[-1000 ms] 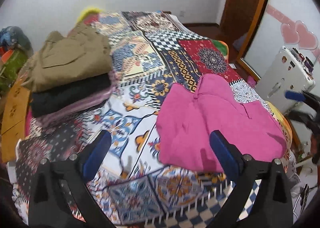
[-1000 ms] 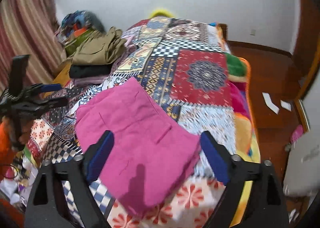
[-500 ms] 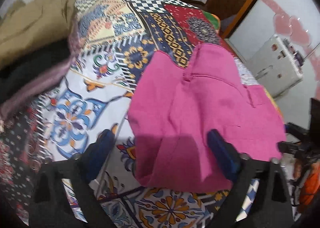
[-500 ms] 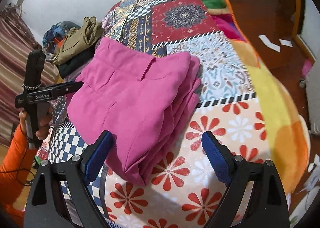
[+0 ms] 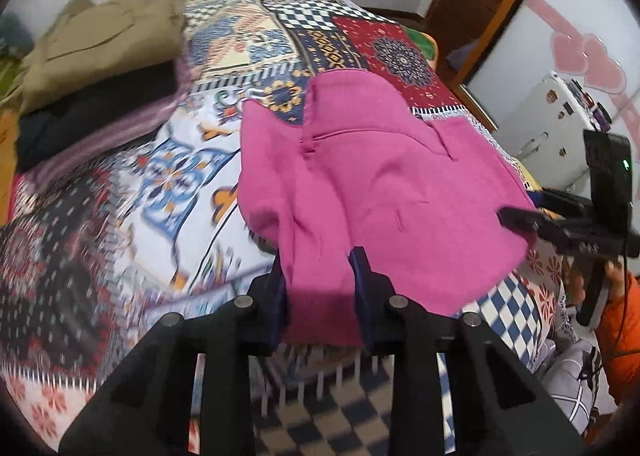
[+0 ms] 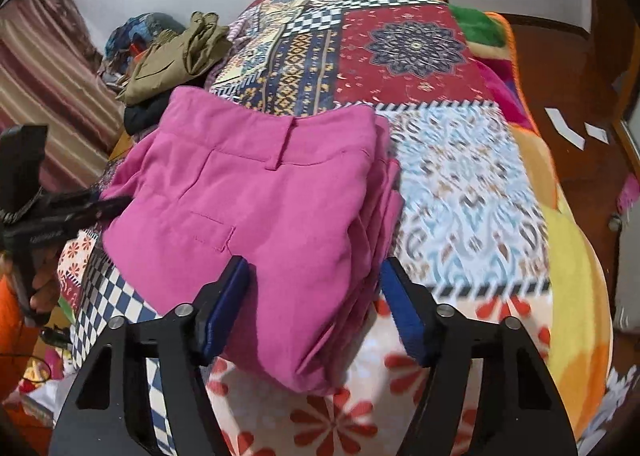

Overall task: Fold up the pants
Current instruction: 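Grasp the folded pink pants edge with both tools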

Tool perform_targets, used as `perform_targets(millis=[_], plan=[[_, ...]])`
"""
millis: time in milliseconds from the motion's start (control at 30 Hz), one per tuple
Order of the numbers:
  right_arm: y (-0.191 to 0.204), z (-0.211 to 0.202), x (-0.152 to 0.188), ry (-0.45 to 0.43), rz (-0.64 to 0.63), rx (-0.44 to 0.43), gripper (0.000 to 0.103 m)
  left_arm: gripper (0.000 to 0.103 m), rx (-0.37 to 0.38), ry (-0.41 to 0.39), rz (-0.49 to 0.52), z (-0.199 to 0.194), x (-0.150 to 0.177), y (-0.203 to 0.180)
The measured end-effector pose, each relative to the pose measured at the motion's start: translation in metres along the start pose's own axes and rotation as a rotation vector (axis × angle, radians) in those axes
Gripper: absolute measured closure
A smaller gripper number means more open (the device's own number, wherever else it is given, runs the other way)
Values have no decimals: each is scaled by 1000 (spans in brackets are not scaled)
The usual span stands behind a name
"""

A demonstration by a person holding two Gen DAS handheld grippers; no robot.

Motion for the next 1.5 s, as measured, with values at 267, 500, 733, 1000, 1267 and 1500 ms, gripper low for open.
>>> perform_targets(millis=[267,500,733,1000,1267,1500], plan=[[31,12,-5,7,-54,-93,51,74,-57,-62,-136,-42,55,19],[63,9,-5,25,-108,-139,48,71,-122,-50,-187,-50,65,54],[77,-5,-10,-7,-173,-72,36,20,-135,-106,-173,-65,62,70],[76,14,-24,-8,-151,-31,22,6,2,-42,-285,-42,47,82],[65,37,-23,53,-79,-78,22,6,45,-40,-263,-28,29,70],[60,42,-15,68,-37,-137,22,6,89,-14,-325,-5,32,75]])
Point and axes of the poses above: each gripper's, at about its wrist camera, not at the fingertips, and z roughly the way its jaws point, y to its left, x to its underside, the point moved 3 cm from there along z, roughly the way its jaws point, and after that the axes turned 4 degrees about -y, right-handed, at the moved point
